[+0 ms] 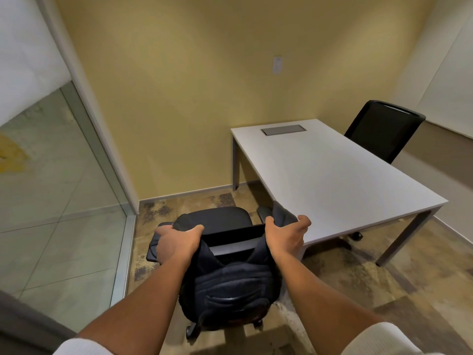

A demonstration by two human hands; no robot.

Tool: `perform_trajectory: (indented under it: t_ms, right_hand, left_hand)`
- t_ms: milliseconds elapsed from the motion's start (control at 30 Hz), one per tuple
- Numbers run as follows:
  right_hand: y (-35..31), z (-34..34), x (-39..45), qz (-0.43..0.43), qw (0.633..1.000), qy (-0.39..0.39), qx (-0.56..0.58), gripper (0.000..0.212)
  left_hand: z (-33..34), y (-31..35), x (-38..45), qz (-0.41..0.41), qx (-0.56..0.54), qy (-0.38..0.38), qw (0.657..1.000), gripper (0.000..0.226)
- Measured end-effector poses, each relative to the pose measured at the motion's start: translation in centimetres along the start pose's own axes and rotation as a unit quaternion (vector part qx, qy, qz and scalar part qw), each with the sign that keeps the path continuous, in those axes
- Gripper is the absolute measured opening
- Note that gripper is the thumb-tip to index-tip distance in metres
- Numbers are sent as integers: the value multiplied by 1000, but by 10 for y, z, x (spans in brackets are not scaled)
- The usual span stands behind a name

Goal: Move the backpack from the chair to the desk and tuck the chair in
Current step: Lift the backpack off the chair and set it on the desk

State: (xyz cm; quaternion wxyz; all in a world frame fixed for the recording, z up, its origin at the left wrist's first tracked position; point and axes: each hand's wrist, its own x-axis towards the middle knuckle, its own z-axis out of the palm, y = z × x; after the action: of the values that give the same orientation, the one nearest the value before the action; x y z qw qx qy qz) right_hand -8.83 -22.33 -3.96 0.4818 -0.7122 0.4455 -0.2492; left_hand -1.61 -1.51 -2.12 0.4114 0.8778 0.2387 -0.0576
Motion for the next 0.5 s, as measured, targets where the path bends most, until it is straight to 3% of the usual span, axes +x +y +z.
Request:
perform_trajectory:
  t_ms: [200, 500]
  right_hand:
    - [-1, 12, -1, 50, 998, 30, 27, 70]
    - [2, 14, 12, 123, 969, 122, 177, 76]
  left_hand:
    - [-5, -14, 4, -81, -62, 90, 991, 77]
    - [2, -9, -5, -118, -266, 122, 949, 75]
